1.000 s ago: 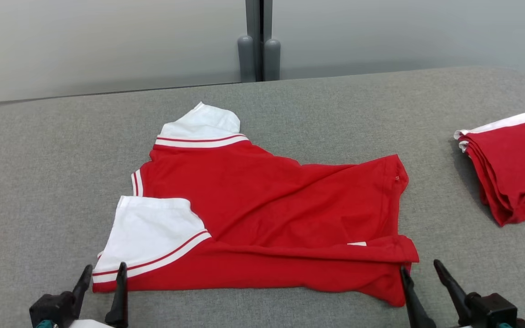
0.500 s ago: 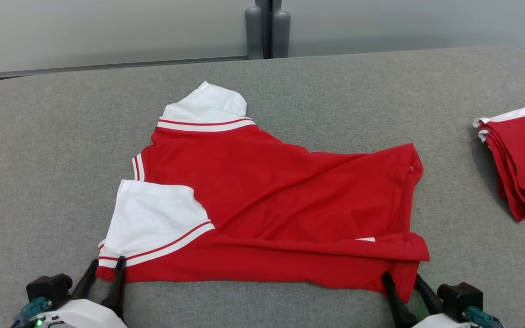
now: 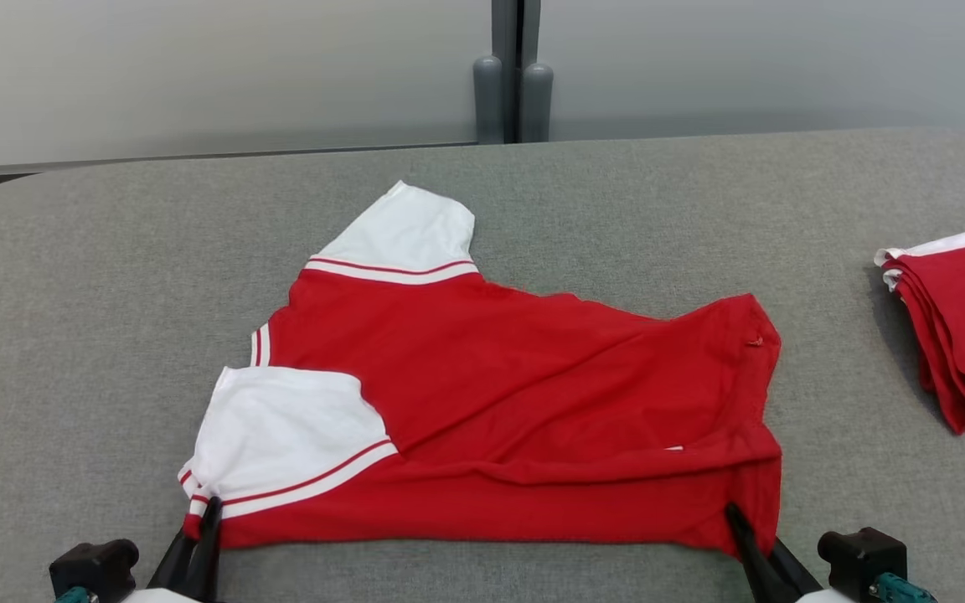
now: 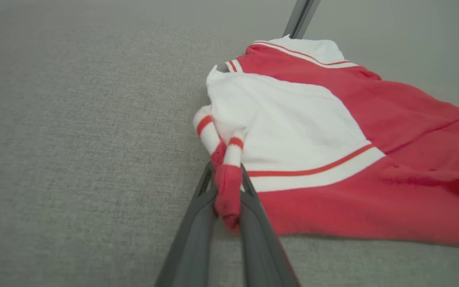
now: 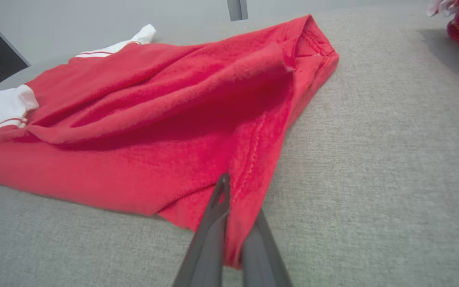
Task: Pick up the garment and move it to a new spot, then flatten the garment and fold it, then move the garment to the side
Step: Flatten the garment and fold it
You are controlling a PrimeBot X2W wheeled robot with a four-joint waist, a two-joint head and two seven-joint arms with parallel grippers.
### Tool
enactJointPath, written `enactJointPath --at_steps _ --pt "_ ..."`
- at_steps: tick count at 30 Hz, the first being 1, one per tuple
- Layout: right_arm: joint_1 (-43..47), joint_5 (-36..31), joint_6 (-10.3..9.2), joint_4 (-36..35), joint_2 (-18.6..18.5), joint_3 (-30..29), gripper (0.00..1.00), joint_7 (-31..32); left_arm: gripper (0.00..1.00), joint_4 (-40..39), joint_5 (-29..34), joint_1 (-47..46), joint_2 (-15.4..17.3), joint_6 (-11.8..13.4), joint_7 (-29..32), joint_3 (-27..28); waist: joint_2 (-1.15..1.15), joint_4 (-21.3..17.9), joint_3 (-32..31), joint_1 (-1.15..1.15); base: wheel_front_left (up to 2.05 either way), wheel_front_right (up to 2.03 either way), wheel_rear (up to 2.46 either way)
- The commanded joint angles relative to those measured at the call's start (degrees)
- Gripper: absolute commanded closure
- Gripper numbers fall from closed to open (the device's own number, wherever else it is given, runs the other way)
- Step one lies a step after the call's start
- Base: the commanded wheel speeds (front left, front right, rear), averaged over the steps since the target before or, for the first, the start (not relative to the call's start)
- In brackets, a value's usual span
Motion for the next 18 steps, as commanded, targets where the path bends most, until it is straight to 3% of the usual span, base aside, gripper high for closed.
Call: enactJointPath --at_steps 1,10,16,17,18 --pt "1.5 0.7 -0.12 -2.0 -1.1 0.2 1.0 1.2 1.0 -1.8 -0.2 2.1 0.9 1.1 0.5 0.6 0.0 1.3 -1.5 0.0 0.0 0.0 0.0" --pt "8.5 2.8 -0.12 -6.5 -3.2 -2.0 1.0 4.3 1.0 -8.0 -2.1 10.7 1.3 4.3 5.3 1.1 0.0 3.3 -5.2 0.0 0.0 0.0 0.0" --pt "11.0 3.7 -0.13 -4.6 -3.7 -3.6 1.0 4.4 1.0 -9.7 -2.8 14.3 0.8 5.6 7.9 0.0 0.0 2.5 -6.2 0.0 0.0 0.0 0.0" --pt "10.7 3.9 -0.13 -3.9 -3.6 -3.6 0.62 4.8 1.0 -9.6 -2.7 14.3 0.7 5.5 8.2 -0.4 0.0 2.3 -6.3 0.0 0.0 0.0 0.0" --pt "10.5 4.3 -0.13 -3.5 -3.4 -3.8 0.13 4.5 0.1 -9.5 -2.7 14.1 0.4 5.5 8.2 -0.6 0.0 2.2 -6.4 0.0 0.0 0.0 0.0"
